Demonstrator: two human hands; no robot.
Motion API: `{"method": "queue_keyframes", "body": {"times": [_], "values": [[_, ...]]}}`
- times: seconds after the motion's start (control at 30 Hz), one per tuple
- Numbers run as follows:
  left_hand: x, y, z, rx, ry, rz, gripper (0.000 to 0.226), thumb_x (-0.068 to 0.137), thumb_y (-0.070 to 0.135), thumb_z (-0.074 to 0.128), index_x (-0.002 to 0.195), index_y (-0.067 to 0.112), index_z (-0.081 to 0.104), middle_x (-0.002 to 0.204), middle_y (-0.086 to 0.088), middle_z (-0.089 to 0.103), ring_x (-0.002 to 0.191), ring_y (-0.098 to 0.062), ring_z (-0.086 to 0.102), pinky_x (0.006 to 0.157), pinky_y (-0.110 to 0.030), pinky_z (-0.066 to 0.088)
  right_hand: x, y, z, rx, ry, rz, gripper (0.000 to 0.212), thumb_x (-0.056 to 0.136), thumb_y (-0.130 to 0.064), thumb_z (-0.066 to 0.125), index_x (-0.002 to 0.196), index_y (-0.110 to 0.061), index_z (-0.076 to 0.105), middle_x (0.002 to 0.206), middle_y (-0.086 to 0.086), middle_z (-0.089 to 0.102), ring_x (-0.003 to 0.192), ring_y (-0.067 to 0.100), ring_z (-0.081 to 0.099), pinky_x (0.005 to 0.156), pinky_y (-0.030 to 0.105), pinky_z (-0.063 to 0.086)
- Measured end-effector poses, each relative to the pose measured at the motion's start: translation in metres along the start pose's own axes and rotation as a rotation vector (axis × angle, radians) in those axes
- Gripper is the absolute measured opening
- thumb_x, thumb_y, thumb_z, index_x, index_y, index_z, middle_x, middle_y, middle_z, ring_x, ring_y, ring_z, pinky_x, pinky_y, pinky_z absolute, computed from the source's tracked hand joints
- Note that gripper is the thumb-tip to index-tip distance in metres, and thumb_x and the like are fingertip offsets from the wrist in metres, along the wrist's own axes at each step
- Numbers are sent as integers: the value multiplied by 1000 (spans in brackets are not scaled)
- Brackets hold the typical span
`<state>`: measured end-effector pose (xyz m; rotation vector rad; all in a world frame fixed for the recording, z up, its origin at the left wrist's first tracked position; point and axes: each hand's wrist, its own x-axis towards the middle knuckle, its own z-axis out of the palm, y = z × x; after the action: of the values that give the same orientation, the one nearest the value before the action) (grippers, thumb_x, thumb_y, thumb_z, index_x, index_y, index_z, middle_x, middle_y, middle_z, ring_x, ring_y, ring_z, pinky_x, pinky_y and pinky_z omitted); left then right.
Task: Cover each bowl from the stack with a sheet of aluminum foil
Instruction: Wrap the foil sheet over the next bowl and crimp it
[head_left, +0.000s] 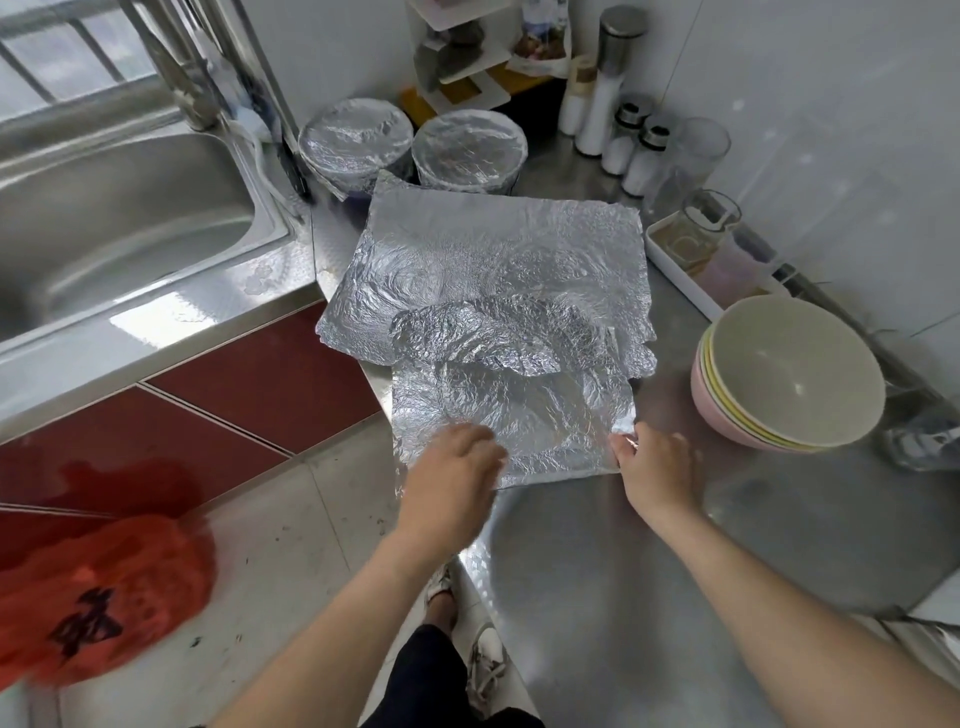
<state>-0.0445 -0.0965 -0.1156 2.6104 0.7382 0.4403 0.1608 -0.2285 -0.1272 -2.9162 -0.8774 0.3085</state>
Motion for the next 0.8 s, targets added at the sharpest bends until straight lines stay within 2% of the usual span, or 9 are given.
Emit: {"method": "queue_keyframes", "body": {"times": [0.07, 0.13, 0.2, 0.27, 0.33, 0.4, 0.47, 0.57, 0.8], "values": [[4, -1, 24, 90, -172, 19, 35, 100, 37, 50, 131, 23, 58, 148, -2, 46, 142, -25, 33, 116, -47, 29, 0, -1, 0, -11, 0, 9, 34, 97, -39, 46, 93, -10, 63, 99, 13, 69, 99, 35, 56, 80, 38, 36], [3, -9, 36, 134, -278, -51, 51, 103, 49, 30, 150, 28, 31, 161, -1, 18, 150, -22, 4, 121, -43, 2, 0, -3, 0, -3, -10, 37, 32, 96, -39, 48, 97, -11, 64, 101, 13, 68, 100, 35, 56, 81, 39, 37], [-1, -15, 41, 173, -328, -90, 60, 101, 56, 18, 155, 32, 9, 162, 2, -2, 148, -18, -13, 119, -42, -11, -3, -7, -1, 44, 47, 61, 29, 92, -37, 56, 103, -11, 62, 104, 15, 65, 101, 36, 55, 82, 40, 38], [-4, -14, 47, 212, -342, -95, 63, 99, 61, 14, 155, 33, 3, 161, 4, -7, 147, -16, -17, 119, -44, -13, -10, -9, 0, 43, 190, 10, 37, 84, -32, 68, 111, -10, 58, 109, 17, 59, 101, 37, 54, 79, 43, 41], [-3, -13, 51, 237, -346, -117, 66, 98, 64, 14, 155, 33, 5, 162, 4, -6, 148, -17, -15, 118, -46, -11, -26, -21, 5, 34, 308, -201, 49, 84, -29, 64, 127, -10, 50, 126, 17, 53, 113, 37, 50, 83, 47, 42], [-4, -15, 52, 260, -356, -120, 68, 97, 64, 11, 155, 31, 4, 162, 3, -6, 148, -18, -15, 117, -49, -9, -49, -44, 19, 92, 257, -506, 57, 89, -31, 49, 140, -8, 38, 144, 18, 44, 132, 32, 39, 101, 49, 33], [-5, -17, 52, 281, -376, -85, 67, 98, 60, 10, 155, 29, -2, 162, -1, -9, 147, -19, -21, 116, -51, -9, -71, -59, 39, 84, 75, -701, 60, 93, -38, 39, 144, -7, 34, 151, 11, 35, 139, 26, 35, 112, 42, 22], [-5, -17, 51, 264, -378, -90, 67, 99, 62, 15, 155, 30, -5, 162, 0, -12, 147, -19, -22, 117, -52, -9, -76, -50, 57, 29, -96, -696, 64, 96, -46, 33, 145, -6, 35, 153, 9, 31, 141, 22, 33, 114, 38, 17], [-3, -14, 49, 285, -395, -156, 71, 95, 71, 11, 154, 35, -7, 161, 4, -14, 147, -17, -21, 117, -51, -11, -52, 13, 38, -115, -151, -471, 77, 96, -62, 8, 153, -9, 13, 161, 5, 7, 148, 17, 0, 117, 37, 4]]}}
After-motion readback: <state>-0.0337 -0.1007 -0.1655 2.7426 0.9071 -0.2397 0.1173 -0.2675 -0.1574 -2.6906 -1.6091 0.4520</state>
